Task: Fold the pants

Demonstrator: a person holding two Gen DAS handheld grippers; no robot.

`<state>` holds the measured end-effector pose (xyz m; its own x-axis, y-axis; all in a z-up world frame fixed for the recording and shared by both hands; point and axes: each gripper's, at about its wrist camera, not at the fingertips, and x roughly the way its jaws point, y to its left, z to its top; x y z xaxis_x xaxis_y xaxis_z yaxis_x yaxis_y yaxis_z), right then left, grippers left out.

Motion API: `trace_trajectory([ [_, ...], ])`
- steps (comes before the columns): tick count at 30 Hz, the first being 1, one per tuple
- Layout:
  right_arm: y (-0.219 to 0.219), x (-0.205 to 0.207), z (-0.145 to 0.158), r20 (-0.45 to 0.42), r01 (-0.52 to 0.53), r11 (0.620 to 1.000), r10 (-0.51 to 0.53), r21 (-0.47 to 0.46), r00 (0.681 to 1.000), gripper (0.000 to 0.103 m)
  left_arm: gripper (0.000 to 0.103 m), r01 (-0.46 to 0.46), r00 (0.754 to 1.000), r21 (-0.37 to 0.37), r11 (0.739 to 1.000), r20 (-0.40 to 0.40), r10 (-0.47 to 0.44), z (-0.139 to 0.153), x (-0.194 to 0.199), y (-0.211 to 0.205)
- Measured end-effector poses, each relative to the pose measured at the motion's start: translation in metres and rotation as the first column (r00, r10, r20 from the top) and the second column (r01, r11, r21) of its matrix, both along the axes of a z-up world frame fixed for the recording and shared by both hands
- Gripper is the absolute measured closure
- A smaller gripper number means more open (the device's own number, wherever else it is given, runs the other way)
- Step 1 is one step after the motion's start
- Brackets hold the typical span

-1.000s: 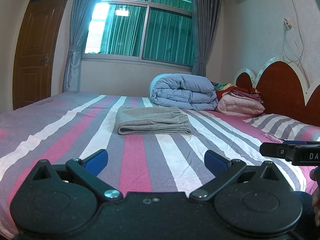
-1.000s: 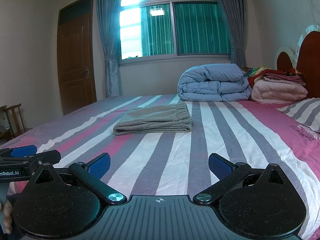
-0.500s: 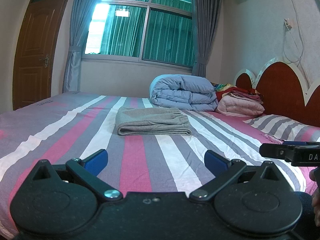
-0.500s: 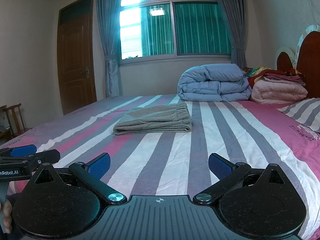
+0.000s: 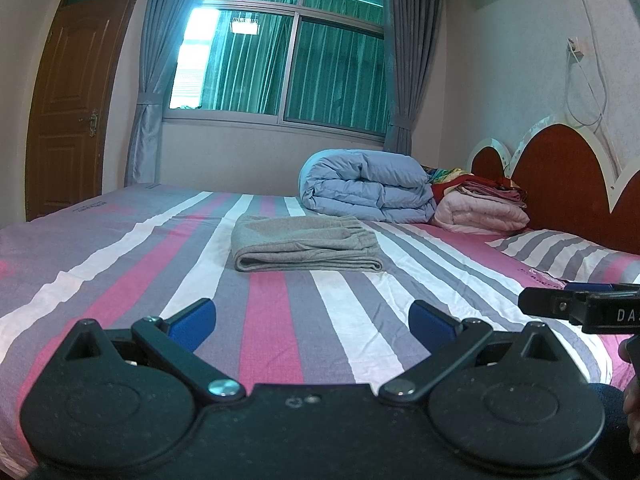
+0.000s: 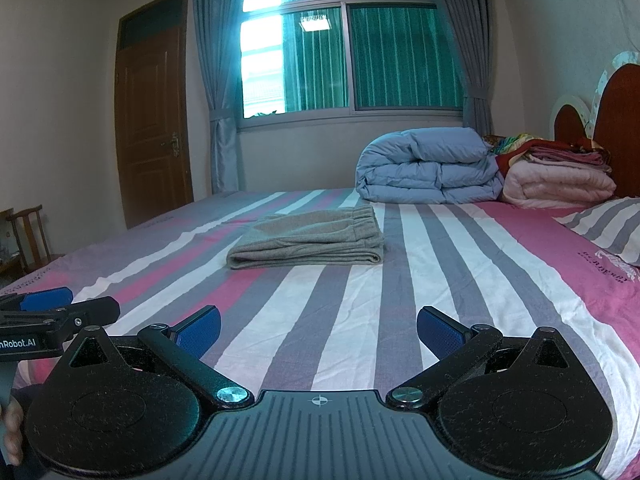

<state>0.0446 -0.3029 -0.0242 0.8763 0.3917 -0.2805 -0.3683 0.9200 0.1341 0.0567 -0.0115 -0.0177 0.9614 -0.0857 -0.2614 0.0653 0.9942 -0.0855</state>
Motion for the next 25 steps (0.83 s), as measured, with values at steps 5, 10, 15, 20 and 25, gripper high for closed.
trace_trajectory([
  [5,-0.0008,0.0005,-0.0001,0.0,-0.001,1.0,0.001,0.0,1.0,0.0,0.006,0.0,1.0,0.0,1.0,-0.001,0.0,-0.0005,-0.0004,0.0002],
  [10,-0.0004,0.0004,-0.0001,0.0,-0.001,1.0,0.001,-0.001,1.0,0.0,0.006,-0.004,1.0,-0.004,1.0,-0.002,0.004,0.001,-0.0003,0.0009],
  [15,-0.0001,0.0006,-0.0002,-0.002,-0.002,1.0,0.002,-0.002,1.0,0.0,0.006,0.006,1.0,-0.002,1.0,0.004,-0.006,0.0012,0.0002,0.0018],
  [20,-0.0012,0.0012,-0.0004,-0.003,-0.004,1.0,0.004,-0.003,1.0,0.0,0.007,-0.022,1.0,0.01,1.0,0.017,0.022,-0.0004,-0.0009,0.0027],
  [25,-0.0059,0.0036,-0.0008,-0.003,-0.014,1.0,0.014,-0.008,1.0,0.0,0.006,-0.008,1.0,0.008,1.0,0.011,0.008,-0.0004,0.0012,0.0038],
])
